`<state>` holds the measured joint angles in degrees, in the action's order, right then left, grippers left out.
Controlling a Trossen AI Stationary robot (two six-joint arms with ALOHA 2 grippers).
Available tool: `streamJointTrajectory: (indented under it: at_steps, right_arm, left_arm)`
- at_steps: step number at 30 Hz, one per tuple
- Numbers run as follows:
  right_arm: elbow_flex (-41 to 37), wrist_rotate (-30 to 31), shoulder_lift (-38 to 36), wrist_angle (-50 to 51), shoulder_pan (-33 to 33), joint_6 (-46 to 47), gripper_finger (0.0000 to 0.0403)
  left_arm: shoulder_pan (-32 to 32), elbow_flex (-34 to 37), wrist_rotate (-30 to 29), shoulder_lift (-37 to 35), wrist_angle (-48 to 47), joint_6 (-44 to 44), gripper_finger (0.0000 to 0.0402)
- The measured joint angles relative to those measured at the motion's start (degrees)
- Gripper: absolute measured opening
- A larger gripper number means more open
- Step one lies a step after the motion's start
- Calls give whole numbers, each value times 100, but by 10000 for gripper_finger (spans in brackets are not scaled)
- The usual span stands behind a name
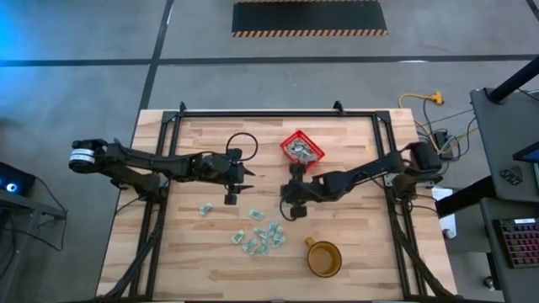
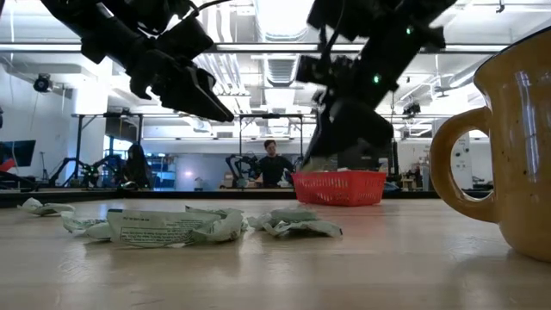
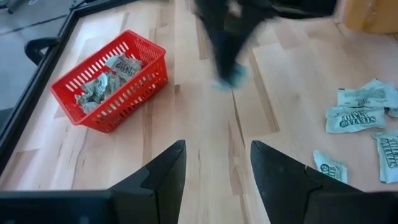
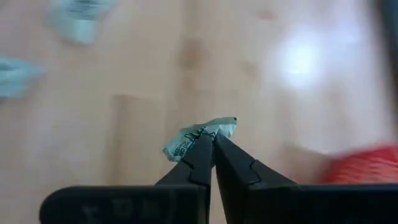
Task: Pick and place Stevia / Truvia into bins
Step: Put the stevia packet into the red basket
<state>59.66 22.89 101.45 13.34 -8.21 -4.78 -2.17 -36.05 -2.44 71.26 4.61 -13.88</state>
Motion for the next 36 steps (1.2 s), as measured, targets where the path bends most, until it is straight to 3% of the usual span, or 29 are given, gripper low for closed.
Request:
streamJointTrajectory:
  at_steps: [6,9,16,23,30,36]
  right_arm:
    - [0,1567,-682,523,274,7,9]
    - [-60,1943,-1015,672,540,17,9]
    - [-232,1823,-1336,755,1381,409,9]
    - [-280,197,-1002,742,2163,366,18]
    - [-282,-92,-603,429,2526,192,86]
    - [-282,36,-800,402,2552,302,144]
  left_arm:
    - [0,2,-2,0,67,-1,164]
    - [0,2,-2,0,87,-1,164]
    - [0,2,-15,-2,97,-1,164]
    - [0,2,-20,-2,94,-3,164]
    - [0,2,-20,-2,94,-3,164]
    - [0,6,-20,-4,45,-3,164]
